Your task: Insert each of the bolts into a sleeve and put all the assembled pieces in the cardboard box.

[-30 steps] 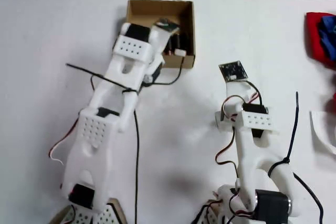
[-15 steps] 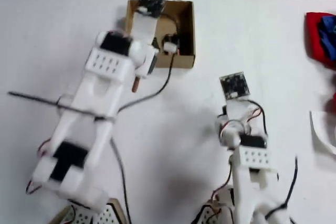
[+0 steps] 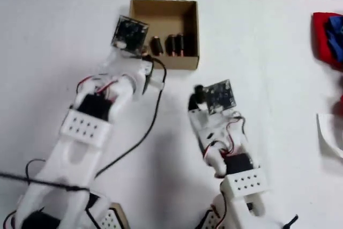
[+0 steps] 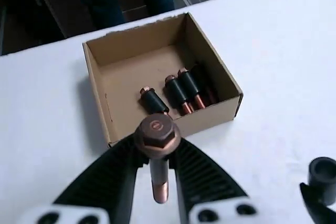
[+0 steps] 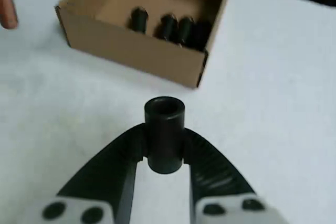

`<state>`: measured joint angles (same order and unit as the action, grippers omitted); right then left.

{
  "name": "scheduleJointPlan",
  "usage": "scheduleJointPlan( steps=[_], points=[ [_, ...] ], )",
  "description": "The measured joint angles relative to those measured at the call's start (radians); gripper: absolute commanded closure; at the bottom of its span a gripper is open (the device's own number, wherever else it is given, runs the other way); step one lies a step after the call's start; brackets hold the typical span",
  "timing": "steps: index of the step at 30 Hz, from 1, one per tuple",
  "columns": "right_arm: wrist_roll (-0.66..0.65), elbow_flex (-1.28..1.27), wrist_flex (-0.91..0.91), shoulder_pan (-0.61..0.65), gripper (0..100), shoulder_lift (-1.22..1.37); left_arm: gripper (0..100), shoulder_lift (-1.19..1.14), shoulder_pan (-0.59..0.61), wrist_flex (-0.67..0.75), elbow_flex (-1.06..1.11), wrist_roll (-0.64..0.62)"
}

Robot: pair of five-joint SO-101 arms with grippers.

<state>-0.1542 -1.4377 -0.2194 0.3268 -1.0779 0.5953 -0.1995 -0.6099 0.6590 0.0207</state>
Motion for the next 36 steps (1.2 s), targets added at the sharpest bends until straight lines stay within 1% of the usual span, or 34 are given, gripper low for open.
scheduleJointPlan(
  steps=[3, 5, 9, 12, 15, 19, 26, 36],
  points=[
    [0.000, -0.006, 0.094, 0.041, 97.5, -0.002, 97, 0.080, 0.000, 0.002, 0.003, -0.032],
    [0.000, -0.006, 0.129, 0.054, 97.5, -0.002, 97, 0.118, 0.002, 0.003, -0.002, -0.100],
    [0.003, -0.006, 0.161, 0.075, 97.5, -0.002, 97, 0.143, -0.002, 0.003, -0.068, -0.278],
    [0.058, -0.006, 0.161, 0.081, 97.5, -0.002, 97, 0.147, -0.051, 0.003, -0.100, -0.339],
    [0.127, -0.006, 0.161, 0.078, 97.5, -0.002, 97, 0.147, -0.129, 0.003, -0.107, -0.347],
    [0.147, -0.006, 0.157, 0.080, 97.5, -0.002, 97, 0.103, -0.203, 0.005, -0.117, -0.353],
    [0.147, -0.006, 0.157, 0.080, 97.5, -0.002, 97, -0.063, -0.213, 0.006, -0.221, -0.353],
    [0.147, -0.006, 0.157, 0.078, 97.5, -0.002, 97, -0.140, -0.218, 0.006, -0.253, -0.353]
  ],
)
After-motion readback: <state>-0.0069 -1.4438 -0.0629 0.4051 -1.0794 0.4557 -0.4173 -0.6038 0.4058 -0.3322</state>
